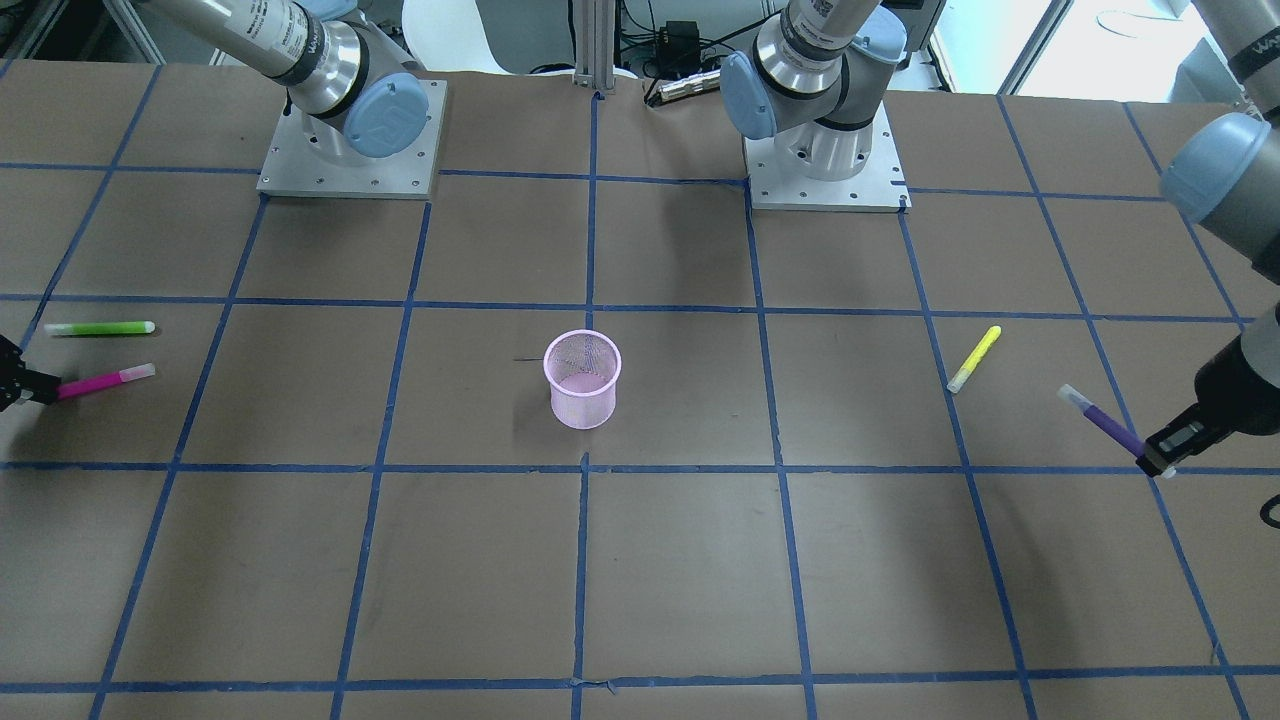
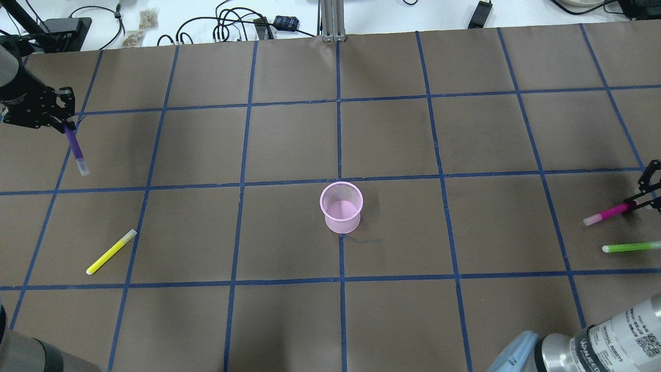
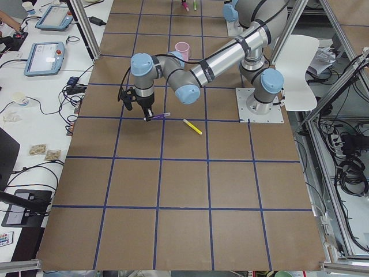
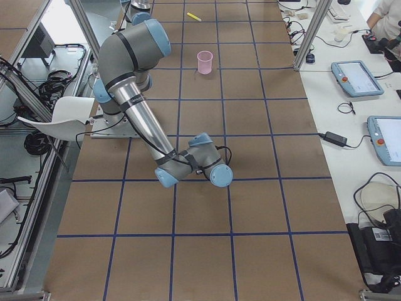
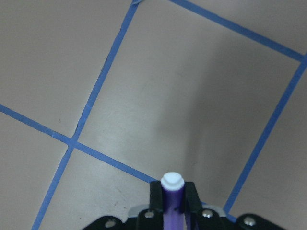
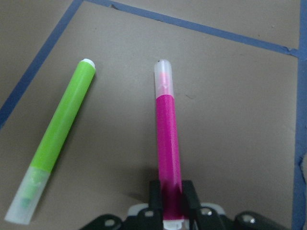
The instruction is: Insert purple and pink pens into pink cup
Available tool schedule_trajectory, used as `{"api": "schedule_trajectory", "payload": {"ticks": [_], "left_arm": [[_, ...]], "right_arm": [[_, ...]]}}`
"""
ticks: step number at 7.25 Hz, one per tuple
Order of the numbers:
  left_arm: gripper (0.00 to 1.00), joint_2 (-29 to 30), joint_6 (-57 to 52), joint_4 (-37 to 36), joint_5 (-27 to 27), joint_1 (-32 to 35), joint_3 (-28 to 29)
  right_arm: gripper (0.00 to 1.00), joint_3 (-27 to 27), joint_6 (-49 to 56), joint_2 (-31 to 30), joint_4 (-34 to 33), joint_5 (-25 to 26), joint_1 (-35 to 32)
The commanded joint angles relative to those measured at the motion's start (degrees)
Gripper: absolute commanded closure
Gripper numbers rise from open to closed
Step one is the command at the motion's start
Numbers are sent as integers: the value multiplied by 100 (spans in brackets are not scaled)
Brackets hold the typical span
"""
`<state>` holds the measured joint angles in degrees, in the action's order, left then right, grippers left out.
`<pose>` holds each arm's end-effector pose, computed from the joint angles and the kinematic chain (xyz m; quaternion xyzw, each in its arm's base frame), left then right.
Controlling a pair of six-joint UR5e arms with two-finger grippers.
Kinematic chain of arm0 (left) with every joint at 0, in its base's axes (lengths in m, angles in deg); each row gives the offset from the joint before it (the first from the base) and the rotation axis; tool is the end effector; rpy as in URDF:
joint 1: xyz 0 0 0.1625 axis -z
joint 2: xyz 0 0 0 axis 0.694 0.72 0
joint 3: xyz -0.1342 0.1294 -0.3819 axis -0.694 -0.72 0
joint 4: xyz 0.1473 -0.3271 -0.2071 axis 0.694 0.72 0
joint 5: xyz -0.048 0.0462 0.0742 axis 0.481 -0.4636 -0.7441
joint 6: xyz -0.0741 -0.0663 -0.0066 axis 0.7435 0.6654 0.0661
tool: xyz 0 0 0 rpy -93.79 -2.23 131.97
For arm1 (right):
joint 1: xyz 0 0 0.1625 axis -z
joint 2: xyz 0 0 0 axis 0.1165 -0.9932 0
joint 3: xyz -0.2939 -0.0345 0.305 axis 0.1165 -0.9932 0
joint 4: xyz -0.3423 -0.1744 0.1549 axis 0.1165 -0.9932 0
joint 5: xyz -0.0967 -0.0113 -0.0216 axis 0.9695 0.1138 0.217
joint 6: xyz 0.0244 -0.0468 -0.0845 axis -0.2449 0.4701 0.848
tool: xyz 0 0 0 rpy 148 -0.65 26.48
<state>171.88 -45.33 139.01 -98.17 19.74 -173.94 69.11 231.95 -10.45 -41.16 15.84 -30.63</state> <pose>0.1572 -0.6089 0.3612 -0.2172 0.9739 -0.0548 0.0358 -0.3766 -0.4847 0.1553 -0.7784 0.5606 -0.1931 0.2060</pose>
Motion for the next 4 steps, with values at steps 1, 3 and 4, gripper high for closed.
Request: {"api": "schedule_trajectory", "payload": {"ticks": [1,3,4], "left_arm": [[100,-329,656,-18,-5,659,-82],[100,-620,1130,-27,-14,1091,-100],[100,-699,1360,-88,-249,1406,-100]], "right_arm": [[86,-12,-27,-46,0,-65,-4],[88,-187,-473,-361,95,-169,-109],[88,-188,-710,-633,209,-170,-327]]}}
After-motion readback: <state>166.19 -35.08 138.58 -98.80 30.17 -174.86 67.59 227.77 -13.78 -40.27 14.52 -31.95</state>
